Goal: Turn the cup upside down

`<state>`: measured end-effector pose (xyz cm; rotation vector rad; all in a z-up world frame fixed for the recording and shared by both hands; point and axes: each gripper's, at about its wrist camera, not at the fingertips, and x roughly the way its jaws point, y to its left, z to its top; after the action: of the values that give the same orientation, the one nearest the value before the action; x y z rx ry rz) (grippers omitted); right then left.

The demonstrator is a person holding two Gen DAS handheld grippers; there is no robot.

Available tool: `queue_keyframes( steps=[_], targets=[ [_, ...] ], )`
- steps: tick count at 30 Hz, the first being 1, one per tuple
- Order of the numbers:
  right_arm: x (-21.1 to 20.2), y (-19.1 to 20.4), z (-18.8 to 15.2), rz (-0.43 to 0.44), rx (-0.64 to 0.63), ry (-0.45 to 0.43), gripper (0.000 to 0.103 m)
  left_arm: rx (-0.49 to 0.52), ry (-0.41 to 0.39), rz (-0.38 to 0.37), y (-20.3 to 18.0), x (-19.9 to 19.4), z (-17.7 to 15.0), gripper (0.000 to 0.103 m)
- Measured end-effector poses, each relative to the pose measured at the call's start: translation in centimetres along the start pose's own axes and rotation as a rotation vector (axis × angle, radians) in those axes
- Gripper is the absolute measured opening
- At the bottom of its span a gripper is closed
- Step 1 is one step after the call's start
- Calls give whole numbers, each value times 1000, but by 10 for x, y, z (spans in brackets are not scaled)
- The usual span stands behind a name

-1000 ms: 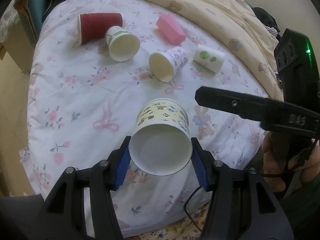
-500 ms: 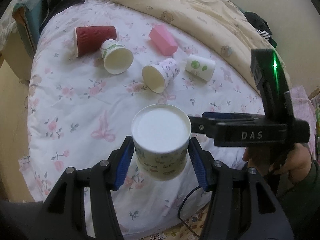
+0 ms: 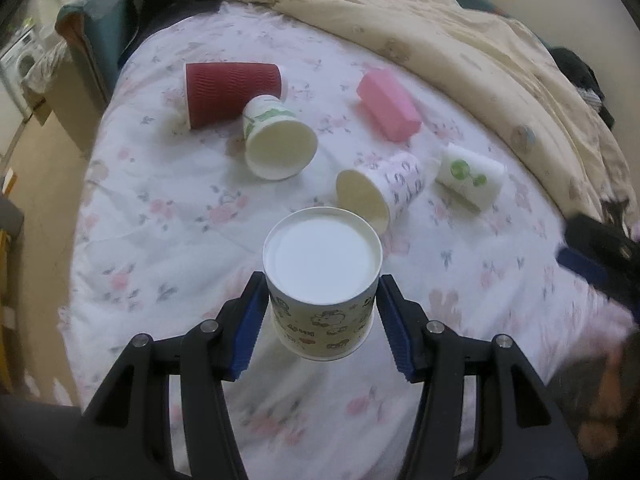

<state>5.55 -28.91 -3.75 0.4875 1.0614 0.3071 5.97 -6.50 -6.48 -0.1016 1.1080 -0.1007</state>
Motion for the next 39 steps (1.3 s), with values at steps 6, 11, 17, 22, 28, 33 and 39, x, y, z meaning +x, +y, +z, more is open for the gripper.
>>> queue_keyframes(
  steps=[6,11,17,22,28,33,39],
  targets=[
    [-8,-21,3,14,72,5,97,30,-50,100,-17,38,1,52],
    [-12,-20,3,6,53,-7,97,16,-47,136,-20,58,-2,52],
    [-13,-17,2,23,51,-3,97,6,-52,149,-23,59,-8,53],
    [-12,-15,2,31,54,1,97,39,-61,141,-24,55,-10,54],
    [-9,-13,-1,6,30,16,97,30,-76,120,-19,47,-11,92],
    [-8,-13,-1,-6,27,20,97,26,-57,137,-14,37,-10,92],
    [-8,-9,-1,-10,10,12,97,10,-149,114,-3,-22,-5,92]
  ],
)
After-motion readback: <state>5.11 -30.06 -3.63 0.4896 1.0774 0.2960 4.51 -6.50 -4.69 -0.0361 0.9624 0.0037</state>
